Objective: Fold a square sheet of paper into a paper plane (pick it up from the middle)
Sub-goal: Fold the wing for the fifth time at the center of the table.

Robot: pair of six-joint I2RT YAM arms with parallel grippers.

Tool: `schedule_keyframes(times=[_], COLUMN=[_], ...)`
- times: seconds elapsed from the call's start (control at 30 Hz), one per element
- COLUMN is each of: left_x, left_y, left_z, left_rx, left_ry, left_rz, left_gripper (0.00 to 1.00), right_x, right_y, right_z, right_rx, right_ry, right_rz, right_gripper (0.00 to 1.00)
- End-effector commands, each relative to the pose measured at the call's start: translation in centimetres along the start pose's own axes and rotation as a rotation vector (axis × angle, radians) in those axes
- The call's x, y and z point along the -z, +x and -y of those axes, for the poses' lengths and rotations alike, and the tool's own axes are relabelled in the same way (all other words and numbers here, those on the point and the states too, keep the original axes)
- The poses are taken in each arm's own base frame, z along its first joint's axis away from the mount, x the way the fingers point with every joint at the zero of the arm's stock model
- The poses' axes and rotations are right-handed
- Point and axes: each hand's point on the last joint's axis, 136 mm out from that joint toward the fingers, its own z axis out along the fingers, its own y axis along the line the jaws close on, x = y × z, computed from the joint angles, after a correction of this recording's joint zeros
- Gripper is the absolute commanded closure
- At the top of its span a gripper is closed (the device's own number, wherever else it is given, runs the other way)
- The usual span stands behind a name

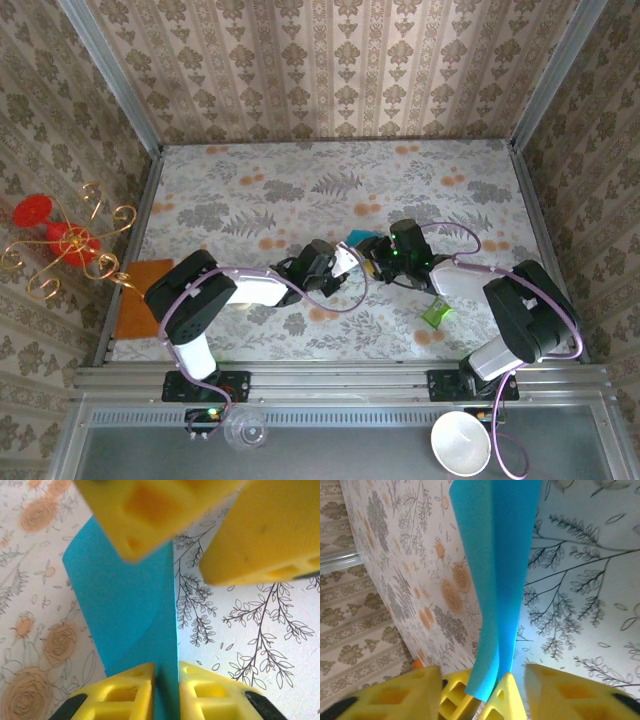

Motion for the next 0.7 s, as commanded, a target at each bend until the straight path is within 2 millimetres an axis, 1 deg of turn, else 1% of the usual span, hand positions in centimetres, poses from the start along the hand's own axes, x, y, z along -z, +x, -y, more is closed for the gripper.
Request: schedule_keyframes(times=[0.0, 0.13, 0.17, 0.2, 0.23, 0.27, 0.33, 0.53, 0.67], left_x=[-0.4, -0.3, -0.2, -0.2, -0.1, 0.0, 0.1, 0.5, 0.6], left_y=[0.7, 0.7, 0.7, 0.7, 0.6, 0.7, 0.6, 0.9, 0.8], left_z=[0.7, 0.6, 0.6, 0.5, 0.5, 0.4, 0.3, -0.4, -0.6], left_rx=[0.046, 0.112, 0.133, 0.158, 0.187, 0.215, 0.281, 0.463, 0.553], left_ry=[0.043, 0.075, 0.085, 0.097, 0.113, 0.124, 0.163, 0.225, 0.26], left_rz=[-0.006, 0.008, 0.012, 0.015, 0.017, 0.016, 0.008, -0.006, -0.009], left_gripper=[0.84, 0.89, 0.9, 0.92, 0.93, 0.94, 0.97, 0.99, 1.0], right_x=[1.3, 2.8, 3.1, 3.3, 4.0, 4.2, 4.7, 5.2, 5.1], right_y=[-1.0, -2.6, -2.9, -3.3, -3.5, -3.7, -4.1, -4.5, -4.5], right_z=[0.2, 0.2, 0.2, 0.6, 0.1, 0.1, 0.5, 2.0, 2.4], right_rx=[0.028, 0.061, 0.072, 0.081, 0.101, 0.117, 0.142, 0.188, 0.227], right_ry=[0.016, 0.026, 0.028, 0.044, 0.032, 0.037, 0.057, 0.096, 0.112], right_rz=[0.033, 0.092, 0.105, 0.116, 0.13, 0.136, 0.15, 0.165, 0.155], right_gripper=[0.44, 0.36, 0.35, 0.35, 0.34, 0.34, 0.33, 0.3, 0.29])
